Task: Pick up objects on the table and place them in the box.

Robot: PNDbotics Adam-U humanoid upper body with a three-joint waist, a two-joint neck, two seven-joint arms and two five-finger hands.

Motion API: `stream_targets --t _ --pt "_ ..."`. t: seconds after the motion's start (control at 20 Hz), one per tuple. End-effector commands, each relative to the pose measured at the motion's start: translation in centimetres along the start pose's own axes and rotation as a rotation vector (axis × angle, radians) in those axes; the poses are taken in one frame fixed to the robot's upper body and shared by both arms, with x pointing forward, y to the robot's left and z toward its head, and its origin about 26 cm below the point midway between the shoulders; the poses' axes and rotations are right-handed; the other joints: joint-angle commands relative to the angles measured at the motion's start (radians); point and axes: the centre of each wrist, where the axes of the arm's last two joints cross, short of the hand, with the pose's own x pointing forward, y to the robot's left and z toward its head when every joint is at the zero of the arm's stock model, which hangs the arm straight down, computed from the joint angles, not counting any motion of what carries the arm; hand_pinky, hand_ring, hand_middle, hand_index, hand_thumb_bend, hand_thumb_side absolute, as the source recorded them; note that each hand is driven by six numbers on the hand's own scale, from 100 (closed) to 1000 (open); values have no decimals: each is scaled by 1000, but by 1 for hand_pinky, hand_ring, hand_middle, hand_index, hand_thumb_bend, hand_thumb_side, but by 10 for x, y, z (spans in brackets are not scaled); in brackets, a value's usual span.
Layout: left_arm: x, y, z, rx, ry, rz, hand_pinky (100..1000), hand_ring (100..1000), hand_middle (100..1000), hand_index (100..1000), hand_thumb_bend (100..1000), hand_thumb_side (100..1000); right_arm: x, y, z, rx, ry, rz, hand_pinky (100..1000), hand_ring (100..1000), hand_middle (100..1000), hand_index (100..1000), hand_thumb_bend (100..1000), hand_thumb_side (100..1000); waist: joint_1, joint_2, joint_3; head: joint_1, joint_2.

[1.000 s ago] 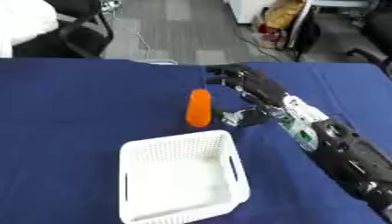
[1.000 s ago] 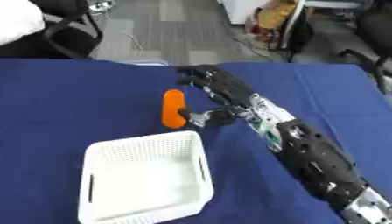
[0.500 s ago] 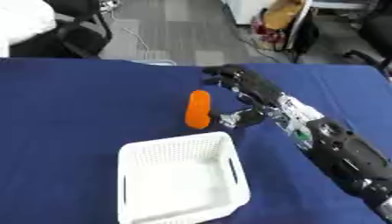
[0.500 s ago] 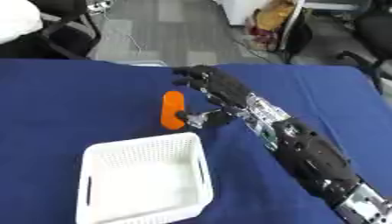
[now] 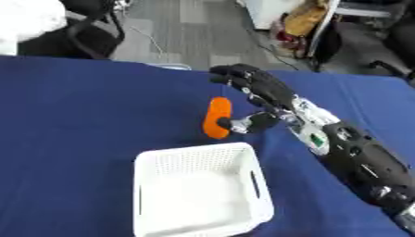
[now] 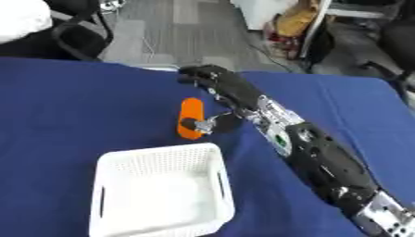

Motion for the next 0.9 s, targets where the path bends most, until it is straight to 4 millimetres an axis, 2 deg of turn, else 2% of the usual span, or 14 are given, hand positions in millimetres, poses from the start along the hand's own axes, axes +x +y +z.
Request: stream_targets --t 0.05,0.3,0.9 --pt "5 1 -9 2 -38 2 897 799 880 873 177 938 -9 -22 2 -21 10 32 873 833 913 942 555 1000 1 -11 2 -15 -13" --pt "5 1 -11 0 -45 6 897 799 880 873 177 937 -11 -25 17 -11 44 23 867 827 907 945 563 1000 -1 -4 7 -18 -15" --pt "6 -1 -15 6 -62 17 896 798 881 875 177 937 -14 -19 21 35 83 12 816 813 908 943 555 1000 0 11 23 -21 -16"
